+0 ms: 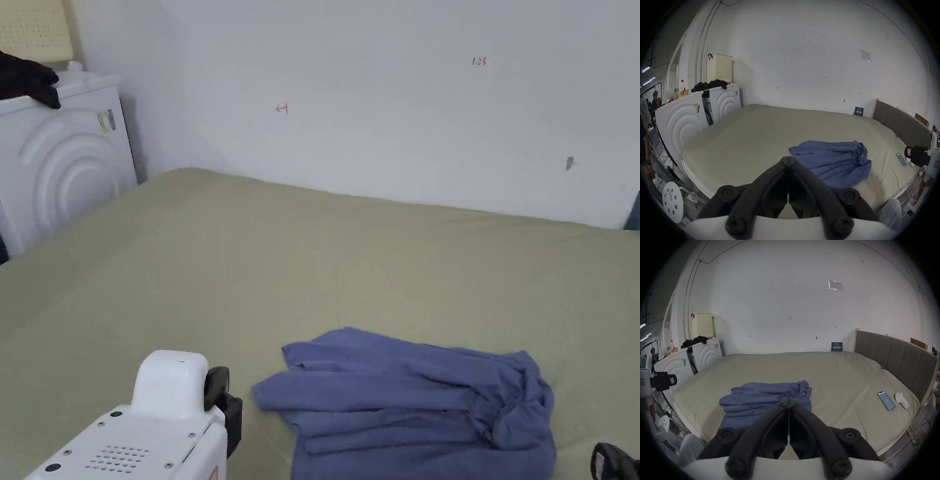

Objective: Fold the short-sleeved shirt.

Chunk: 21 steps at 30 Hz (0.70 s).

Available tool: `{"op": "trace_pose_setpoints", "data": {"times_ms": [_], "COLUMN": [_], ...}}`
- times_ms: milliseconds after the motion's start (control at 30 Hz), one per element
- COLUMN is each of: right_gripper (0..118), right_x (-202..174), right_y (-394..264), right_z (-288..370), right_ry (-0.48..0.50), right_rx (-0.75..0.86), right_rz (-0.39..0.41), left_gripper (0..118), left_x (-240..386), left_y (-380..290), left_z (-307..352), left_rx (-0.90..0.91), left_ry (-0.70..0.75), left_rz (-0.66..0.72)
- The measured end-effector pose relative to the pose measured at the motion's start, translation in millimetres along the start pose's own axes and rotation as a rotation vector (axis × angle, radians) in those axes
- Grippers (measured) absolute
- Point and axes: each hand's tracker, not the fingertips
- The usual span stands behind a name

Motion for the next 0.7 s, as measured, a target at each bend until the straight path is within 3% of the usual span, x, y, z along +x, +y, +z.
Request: {"op": "trace_pose_setpoints", "data": {"times_ms": [167, 433, 500, 567, 600, 633, 667, 700], "right_gripper": [3, 3, 3, 3, 3, 3, 3, 3], "right_x": [0, 2, 3, 5, 6, 7, 8, 9], "right_y": [0, -19, -25, -30, -33, -35, -37, -39], "right_z": [-14, -57, -68, -77, -82, -85, -87, -90], "right_ry": [0.006, 0.008, 0.003, 0.005, 0.005, 0.002, 0.000, -0.001], "right_rx": [-0.017, -0.101, -0.131, -0.164, -0.177, -0.187, -0.196, -0.209], "right_rz": [0.013, -0.025, -0.013, 0.000, 0.008, 0.015, 0.019, 0.021], "left_gripper": [0, 0, 0, 4, 30, 88, 118, 118], "left_x": [-8, -22, -23, -17, -14, -12, -10, -7], "left_y": [10, 6, -2, -10, -14, -17, -21, -24], "left_z": [-43, -201, -242, -265, -276, -285, -296, -298], "left_rx": [-0.091, -0.392, -0.516, -0.531, -0.554, -0.569, -0.600, -0.585], "left_ry": [-0.037, -0.061, -0.129, -0.125, -0.121, -0.098, -0.093, -0.102], "left_rz": [-0.027, -0.045, -0.030, -0.041, -0.066, -0.069, -0.075, -0.088]}}
